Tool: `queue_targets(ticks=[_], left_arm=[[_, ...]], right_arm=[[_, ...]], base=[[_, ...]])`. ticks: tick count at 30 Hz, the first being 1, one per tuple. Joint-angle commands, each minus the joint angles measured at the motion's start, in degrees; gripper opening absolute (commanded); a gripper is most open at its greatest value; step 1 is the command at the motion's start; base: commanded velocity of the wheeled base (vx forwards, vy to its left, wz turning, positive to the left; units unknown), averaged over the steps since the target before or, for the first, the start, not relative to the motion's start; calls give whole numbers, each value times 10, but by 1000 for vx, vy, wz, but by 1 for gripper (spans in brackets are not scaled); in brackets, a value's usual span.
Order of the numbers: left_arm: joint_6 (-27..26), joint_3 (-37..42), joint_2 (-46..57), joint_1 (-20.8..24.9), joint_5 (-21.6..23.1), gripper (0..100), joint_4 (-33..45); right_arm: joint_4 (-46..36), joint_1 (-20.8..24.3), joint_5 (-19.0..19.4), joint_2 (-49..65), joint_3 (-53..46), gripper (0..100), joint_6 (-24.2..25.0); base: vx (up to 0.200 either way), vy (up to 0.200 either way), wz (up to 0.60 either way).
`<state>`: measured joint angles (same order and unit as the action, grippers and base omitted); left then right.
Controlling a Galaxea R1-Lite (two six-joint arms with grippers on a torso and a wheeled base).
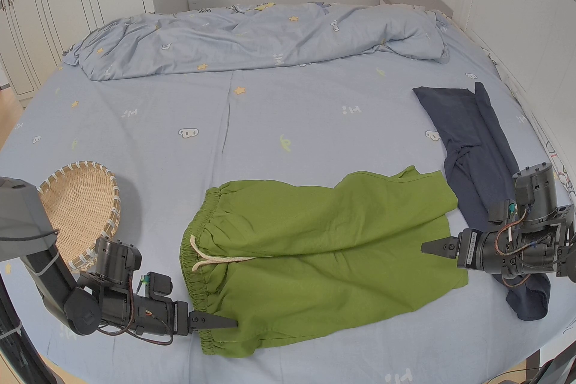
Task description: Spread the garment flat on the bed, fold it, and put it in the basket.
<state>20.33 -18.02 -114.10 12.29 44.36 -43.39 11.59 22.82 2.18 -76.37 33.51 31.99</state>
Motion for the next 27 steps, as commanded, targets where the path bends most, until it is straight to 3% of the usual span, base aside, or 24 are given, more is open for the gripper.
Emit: queue_targets(ticks=[1,26,27], left_arm=[[19,-10,3,-1,1,100,-3],[66,20,70,-15,4,100,-9],[66,21,71,-15,4,0,-9]], right_arm=[[0,0,0,-1,0,100,0],[0,0,0,-1,-1,100,0],[0,0,0,-1,-1,100,0]], base=[[0,0,0],[0,0,0],[0,0,0]])
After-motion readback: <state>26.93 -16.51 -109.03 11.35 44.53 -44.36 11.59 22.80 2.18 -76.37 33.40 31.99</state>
